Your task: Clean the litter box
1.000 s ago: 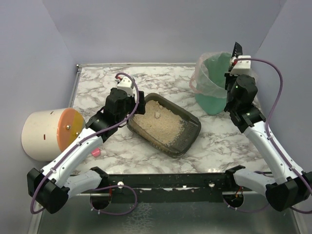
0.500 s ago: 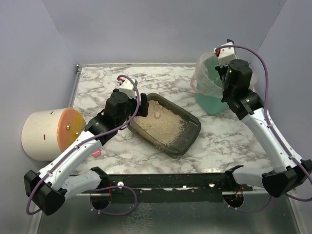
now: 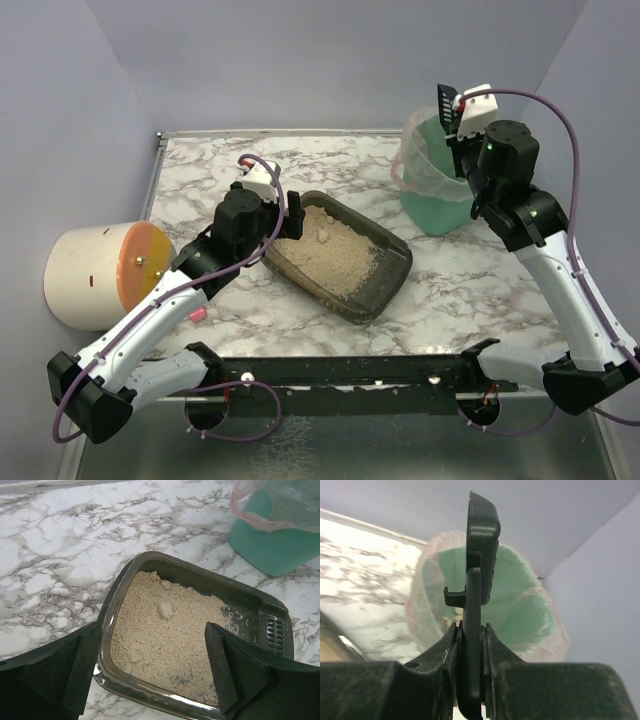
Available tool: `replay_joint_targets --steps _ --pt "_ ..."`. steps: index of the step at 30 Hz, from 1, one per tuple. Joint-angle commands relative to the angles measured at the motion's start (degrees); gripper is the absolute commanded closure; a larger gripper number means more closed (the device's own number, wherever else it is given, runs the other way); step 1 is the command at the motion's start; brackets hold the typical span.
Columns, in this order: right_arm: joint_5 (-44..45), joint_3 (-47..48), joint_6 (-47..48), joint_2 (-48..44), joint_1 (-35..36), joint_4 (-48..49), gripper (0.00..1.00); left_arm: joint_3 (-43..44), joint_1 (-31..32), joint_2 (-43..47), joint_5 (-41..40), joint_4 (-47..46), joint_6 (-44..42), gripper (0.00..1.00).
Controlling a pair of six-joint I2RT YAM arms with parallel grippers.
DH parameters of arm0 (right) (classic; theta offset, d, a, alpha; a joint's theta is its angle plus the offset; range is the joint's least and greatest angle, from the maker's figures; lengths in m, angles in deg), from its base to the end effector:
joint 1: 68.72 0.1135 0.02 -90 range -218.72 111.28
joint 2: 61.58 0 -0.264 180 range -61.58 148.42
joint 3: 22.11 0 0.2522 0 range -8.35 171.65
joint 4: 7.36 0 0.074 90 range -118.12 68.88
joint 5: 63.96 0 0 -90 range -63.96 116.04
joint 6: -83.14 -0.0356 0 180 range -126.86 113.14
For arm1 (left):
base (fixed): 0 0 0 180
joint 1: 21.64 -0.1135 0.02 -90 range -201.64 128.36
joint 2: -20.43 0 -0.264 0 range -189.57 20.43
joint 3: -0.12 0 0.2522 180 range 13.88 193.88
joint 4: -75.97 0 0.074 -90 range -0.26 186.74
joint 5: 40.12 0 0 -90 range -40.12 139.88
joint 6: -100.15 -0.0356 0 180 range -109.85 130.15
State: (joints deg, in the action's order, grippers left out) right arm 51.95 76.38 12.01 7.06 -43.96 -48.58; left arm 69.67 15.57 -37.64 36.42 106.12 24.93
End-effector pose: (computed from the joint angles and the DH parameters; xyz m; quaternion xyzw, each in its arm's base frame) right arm 0.2304 0.0891 0.4640 -0.1483 0.7528 -0.1415 0.6256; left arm 0.1885 -0.1328 0.3530 0.0899 0.8047 -0.1682 0.5622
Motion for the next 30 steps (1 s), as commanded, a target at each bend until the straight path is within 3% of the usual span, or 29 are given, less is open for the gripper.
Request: replay_joint_targets --steps 1,19,27,30 --pt "-10.23 3.34 -9.09 -2.95 0.23 -3.57 0.99 -0.37 0.22 1.23 -0.61 -0.32 0.51 0.09" --pt "-41.64 -2.0 -32.9 -4.73 0.21 -11.36 0.99 0.93 0.23 -0.69 -4.86 3.11 3.89 0.09" --pt "-37.53 -11.97 -46.77 -9.26 0.21 -12.07 0.99 0.32 0.22 -1.27 -8.77 5.45 3.34 0.09" --pt "-41.53 -13.25 -48.67 -9.55 0.25 -12.93 0.99 0.11 0.23 -2.78 -11.02 6.36 2.67 0.08"
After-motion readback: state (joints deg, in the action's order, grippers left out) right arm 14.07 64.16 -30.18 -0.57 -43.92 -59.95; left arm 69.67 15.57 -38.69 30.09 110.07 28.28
